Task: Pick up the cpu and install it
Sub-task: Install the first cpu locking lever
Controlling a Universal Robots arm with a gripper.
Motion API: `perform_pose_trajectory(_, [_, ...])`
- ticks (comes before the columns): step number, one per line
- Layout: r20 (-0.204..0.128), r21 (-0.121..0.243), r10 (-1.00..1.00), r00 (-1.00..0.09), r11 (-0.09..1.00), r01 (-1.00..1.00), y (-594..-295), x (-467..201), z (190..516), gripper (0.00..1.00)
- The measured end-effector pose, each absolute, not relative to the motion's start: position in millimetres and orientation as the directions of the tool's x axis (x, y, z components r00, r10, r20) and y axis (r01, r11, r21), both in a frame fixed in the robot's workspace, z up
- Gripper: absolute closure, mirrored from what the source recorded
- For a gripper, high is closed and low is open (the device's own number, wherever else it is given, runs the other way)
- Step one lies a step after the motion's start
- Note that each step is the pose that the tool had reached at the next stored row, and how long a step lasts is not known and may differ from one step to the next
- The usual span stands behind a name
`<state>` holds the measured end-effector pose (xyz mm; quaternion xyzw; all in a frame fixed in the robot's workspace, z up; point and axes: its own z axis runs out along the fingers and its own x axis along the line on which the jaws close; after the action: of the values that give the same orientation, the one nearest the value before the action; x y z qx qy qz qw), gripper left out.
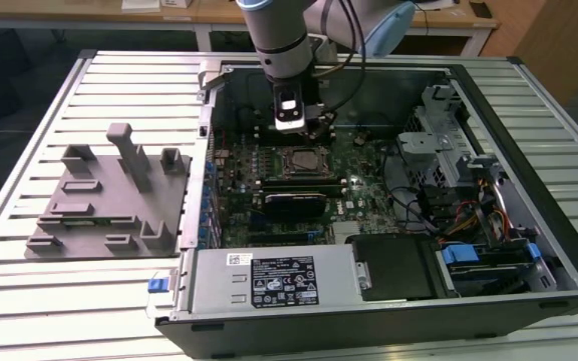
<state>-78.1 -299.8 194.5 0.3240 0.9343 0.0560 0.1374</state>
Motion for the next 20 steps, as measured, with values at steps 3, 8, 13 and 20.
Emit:
perform_pose_trajectory(3, [-0.22, 0.194, 0.631, -0.744, 0.776, 0.6, -299.8, -78.1, 193.4, 0.89])
perform_pose_trajectory(8, [-0.22, 0.194, 0.641, -0.735, 0.767, 0.611, -299.8, -78.1, 192.0, 0.89])
perform_pose_trajectory(13, [-0.22, 0.193, 0.647, -0.73, 0.763, 0.617, -299.8, -78.1, 190.9, 0.89])
perform_pose_trajectory(20, [-0.221, 0.194, 0.647, -0.73, 0.762, 0.617, -299.8, -78.1, 192.1, 0.89])
